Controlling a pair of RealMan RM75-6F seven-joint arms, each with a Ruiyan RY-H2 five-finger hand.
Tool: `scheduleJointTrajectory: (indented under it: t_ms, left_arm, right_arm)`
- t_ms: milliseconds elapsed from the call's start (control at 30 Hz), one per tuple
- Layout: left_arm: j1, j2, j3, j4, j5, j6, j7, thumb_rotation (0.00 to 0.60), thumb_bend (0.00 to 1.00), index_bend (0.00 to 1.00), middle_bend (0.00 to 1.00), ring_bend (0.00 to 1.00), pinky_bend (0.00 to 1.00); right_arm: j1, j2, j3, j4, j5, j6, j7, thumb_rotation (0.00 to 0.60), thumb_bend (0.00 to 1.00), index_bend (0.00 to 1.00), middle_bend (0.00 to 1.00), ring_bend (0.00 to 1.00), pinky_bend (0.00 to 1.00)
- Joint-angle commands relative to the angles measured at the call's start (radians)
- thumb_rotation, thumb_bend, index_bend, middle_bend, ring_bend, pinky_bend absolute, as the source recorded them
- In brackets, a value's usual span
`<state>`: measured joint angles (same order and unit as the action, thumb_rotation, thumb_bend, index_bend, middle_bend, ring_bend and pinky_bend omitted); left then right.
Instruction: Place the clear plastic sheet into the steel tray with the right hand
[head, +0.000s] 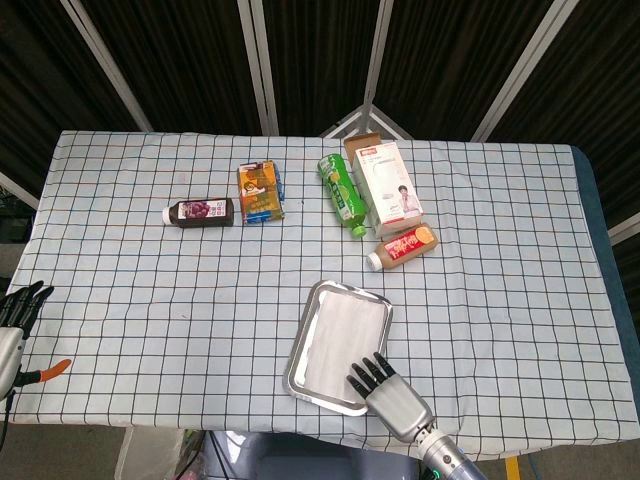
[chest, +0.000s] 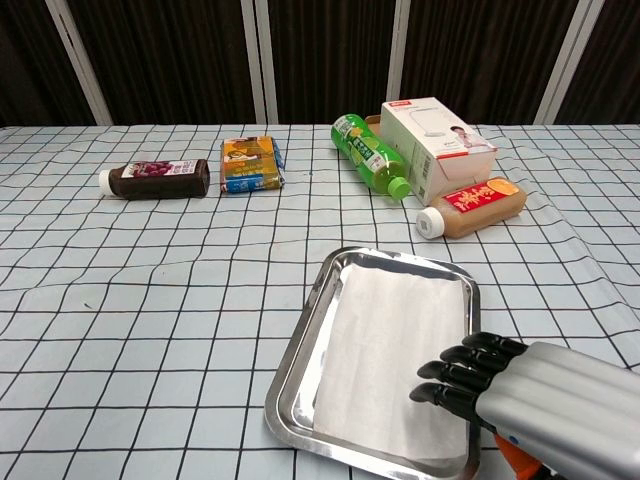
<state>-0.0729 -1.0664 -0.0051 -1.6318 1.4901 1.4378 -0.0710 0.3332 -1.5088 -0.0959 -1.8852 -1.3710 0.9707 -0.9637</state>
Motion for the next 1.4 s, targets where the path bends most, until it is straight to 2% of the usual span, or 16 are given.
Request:
scheduleJointTrajectory:
  t_ms: [33, 567, 933, 1400]
  left_arm:
    - [0.000, 0.001, 0.000, 0.000, 0.001, 0.001, -0.001, 0.600, 0.00, 0.00, 0.00, 0.00, 0.00]
    - [0.001, 0.001, 0.000, 0.000, 0.001, 0.003, -0.003, 0.600, 0.00, 0.00, 0.00, 0.00, 0.00]
    - [0.001, 0.002, -0.001, 0.000, 0.002, 0.004, -0.005, 0.600, 0.00, 0.00, 0.00, 0.00, 0.00]
    - [0.002, 0.003, -0.001, -0.001, 0.004, 0.007, -0.008, 0.600, 0.00, 0.00, 0.00, 0.00, 0.00]
  right_arm:
    - [0.010, -0.002, -0.003, 0.007, 0.018, -0.010, -0.006, 0.600, 1.00, 0.12, 0.08, 0.00, 0.00]
    - [0.041, -0.024, -0.038, -0.014, 0.090, -0.022, -0.026, 0.600, 1.00, 0.14, 0.08, 0.00, 0.00]
    - [0.045, -0.047, -0.034, -0.027, 0.110, 0.031, -0.050, 0.600, 1.00, 0.14, 0.08, 0.00, 0.00]
    - [0.051, -0.068, -0.038, -0.038, 0.212, 0.069, -0.093, 0.600, 1.00, 0.14, 0.08, 0.00, 0.00]
